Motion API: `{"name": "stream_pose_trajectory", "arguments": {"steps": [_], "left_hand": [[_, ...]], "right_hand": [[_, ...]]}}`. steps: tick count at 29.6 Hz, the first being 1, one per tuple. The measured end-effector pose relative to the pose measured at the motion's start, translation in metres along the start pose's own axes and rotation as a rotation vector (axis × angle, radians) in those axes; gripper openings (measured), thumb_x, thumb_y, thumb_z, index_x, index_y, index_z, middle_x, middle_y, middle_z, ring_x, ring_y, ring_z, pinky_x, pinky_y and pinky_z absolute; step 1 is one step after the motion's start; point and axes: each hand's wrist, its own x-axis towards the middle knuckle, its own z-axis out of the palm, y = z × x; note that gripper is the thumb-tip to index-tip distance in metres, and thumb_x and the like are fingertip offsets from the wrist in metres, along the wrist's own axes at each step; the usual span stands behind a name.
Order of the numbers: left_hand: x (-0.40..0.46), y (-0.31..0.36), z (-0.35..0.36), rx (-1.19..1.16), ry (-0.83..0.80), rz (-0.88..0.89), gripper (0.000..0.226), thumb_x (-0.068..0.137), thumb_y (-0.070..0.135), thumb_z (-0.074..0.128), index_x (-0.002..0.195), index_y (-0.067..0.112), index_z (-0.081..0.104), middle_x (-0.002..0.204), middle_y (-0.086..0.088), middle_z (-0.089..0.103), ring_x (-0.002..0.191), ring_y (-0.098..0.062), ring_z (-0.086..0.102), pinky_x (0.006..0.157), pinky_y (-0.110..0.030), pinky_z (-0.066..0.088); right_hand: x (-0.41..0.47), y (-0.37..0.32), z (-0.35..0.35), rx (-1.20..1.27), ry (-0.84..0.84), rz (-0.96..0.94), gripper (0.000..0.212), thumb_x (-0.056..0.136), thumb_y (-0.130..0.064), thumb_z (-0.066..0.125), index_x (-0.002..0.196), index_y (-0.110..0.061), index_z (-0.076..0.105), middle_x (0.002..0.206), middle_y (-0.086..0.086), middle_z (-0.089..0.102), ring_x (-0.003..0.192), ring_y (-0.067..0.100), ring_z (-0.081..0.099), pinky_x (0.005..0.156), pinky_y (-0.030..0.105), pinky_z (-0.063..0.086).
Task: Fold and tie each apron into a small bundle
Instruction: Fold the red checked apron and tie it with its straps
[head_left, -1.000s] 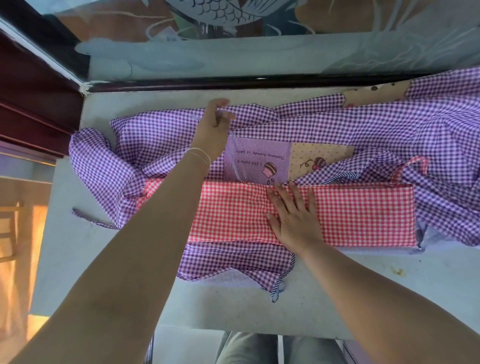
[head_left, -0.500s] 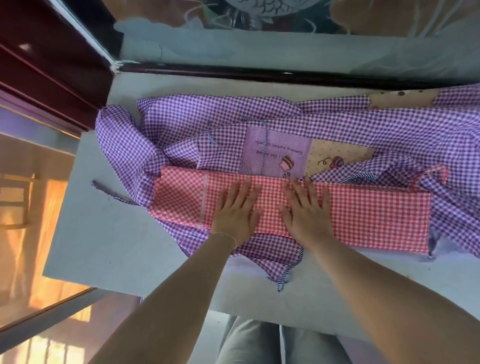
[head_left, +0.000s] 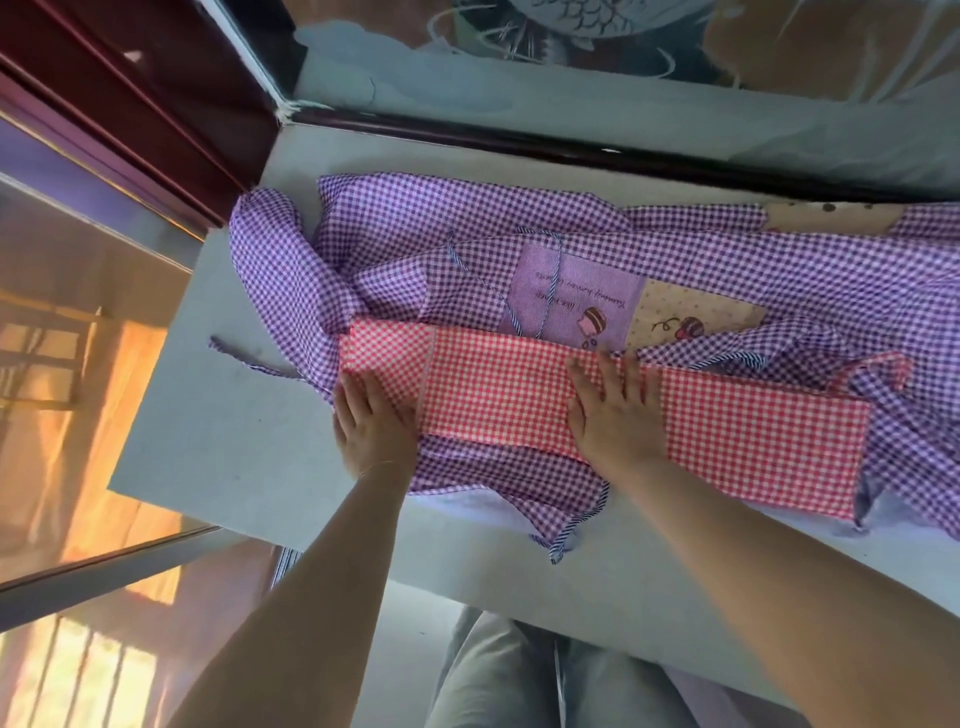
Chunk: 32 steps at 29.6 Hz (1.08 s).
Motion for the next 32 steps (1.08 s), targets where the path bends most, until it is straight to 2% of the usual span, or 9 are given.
{"name": "stream_pose_trajectory", "arguments": {"steps": [4, 10, 12, 15, 19, 22, 25, 29, 32], "left_hand": [[0.003, -0.001, -0.012, 0.008, -0.015, 0.015, 0.076, 0.093, 0.053, 0.041, 0.151, 0.014, 0.012, 0.159, -0.011, 0.008, 0.144, -0.033, 0.012, 0.117, -0.047, 0.018], [0.023, -0.007, -0.035, -0.002, -0.062, -0.129, 0.103, 0.072, 0.065, 0.066, 0.142, 0.007, 0.017, 0.142, -0.019, 0.031, 0.128, -0.037, 0.037, 0.108, -0.046, 0.036], [0.033, -0.005, -0.043, -0.007, -0.109, -0.177, 0.1, 0.074, 0.064, 0.066, 0.14, 0.005, 0.02, 0.137, -0.02, 0.036, 0.126, -0.037, 0.043, 0.105, -0.046, 0.038], [0.053, -0.009, -0.051, -0.215, -0.221, -0.224, 0.088, 0.08, 0.055, 0.067, 0.14, 0.006, 0.025, 0.137, -0.019, 0.045, 0.125, -0.039, 0.047, 0.104, -0.049, 0.04], [0.066, -0.013, -0.073, -0.449, -0.305, -0.176, 0.075, 0.087, 0.039, 0.064, 0.143, 0.001, 0.033, 0.143, -0.019, 0.044, 0.13, -0.037, 0.043, 0.11, -0.046, 0.034], [0.055, -0.003, -0.107, -0.66, -0.35, -0.113, 0.052, 0.093, 0.024, 0.058, 0.138, 0.002, 0.044, 0.136, -0.012, 0.053, 0.121, -0.032, 0.051, 0.107, -0.044, 0.038], [0.028, 0.027, -0.137, -1.114, -0.635, 0.028, 0.036, 0.091, 0.012, 0.057, 0.126, 0.006, 0.056, 0.121, -0.009, 0.065, 0.111, -0.03, 0.062, 0.098, -0.046, 0.047], [-0.011, 0.079, -0.11, -1.234, -0.986, 0.193, 0.043, 0.082, 0.014, 0.059, 0.122, -0.001, 0.055, 0.113, -0.026, 0.059, 0.105, -0.032, 0.059, 0.091, -0.047, 0.051], [-0.038, 0.107, -0.078, -1.365, -1.092, 0.124, 0.039, 0.077, 0.012, 0.06, 0.115, 0.004, 0.057, 0.104, -0.012, 0.058, 0.1, -0.027, 0.054, 0.089, -0.038, 0.046]], "right_hand": [[0.005, -0.026, -0.011, 0.138, -0.032, 0.067, 0.083, 0.089, -0.067, -0.006, 0.153, -0.015, -0.001, 0.16, 0.014, -0.013, 0.144, 0.04, -0.016, 0.117, 0.054, -0.008], [0.016, -0.059, -0.008, 0.152, -0.072, 0.198, 0.116, 0.073, -0.089, 0.017, 0.151, -0.007, -0.009, 0.158, 0.015, -0.02, 0.141, 0.046, -0.018, 0.109, 0.067, -0.009], [0.016, -0.057, -0.004, 0.139, -0.065, 0.182, 0.113, 0.072, -0.09, 0.016, 0.151, -0.015, -0.013, 0.157, 0.015, -0.023, 0.14, 0.048, -0.02, 0.109, 0.069, -0.007], [0.016, -0.057, -0.003, 0.145, -0.061, 0.167, 0.105, 0.072, -0.091, 0.014, 0.149, -0.029, -0.019, 0.156, 0.015, -0.025, 0.139, 0.05, -0.021, 0.107, 0.07, -0.009], [0.016, -0.057, -0.003, 0.139, -0.059, 0.161, 0.099, 0.071, -0.091, 0.013, 0.146, -0.038, -0.022, 0.155, 0.015, -0.029, 0.138, 0.05, -0.024, 0.106, 0.07, -0.011], [0.015, -0.058, -0.004, 0.13, -0.068, 0.16, 0.098, 0.072, -0.09, 0.015, 0.146, -0.038, -0.022, 0.154, 0.015, -0.03, 0.137, 0.05, -0.025, 0.106, 0.071, -0.011], [0.015, -0.058, -0.004, 0.123, -0.059, 0.162, 0.098, 0.072, -0.09, 0.016, 0.147, -0.037, -0.019, 0.154, 0.015, -0.03, 0.137, 0.049, -0.026, 0.107, 0.071, -0.01], [0.015, -0.059, -0.002, 0.175, -0.049, 0.168, 0.102, 0.067, -0.095, 0.01, 0.148, -0.039, -0.016, 0.155, 0.012, -0.029, 0.139, 0.045, -0.027, 0.108, 0.069, -0.011], [0.01, -0.062, -0.009, 0.212, -0.035, 0.188, 0.109, 0.055, -0.091, -0.011, 0.146, -0.033, -0.024, 0.157, 0.01, -0.025, 0.141, 0.042, -0.024, 0.111, 0.065, -0.008]]}}
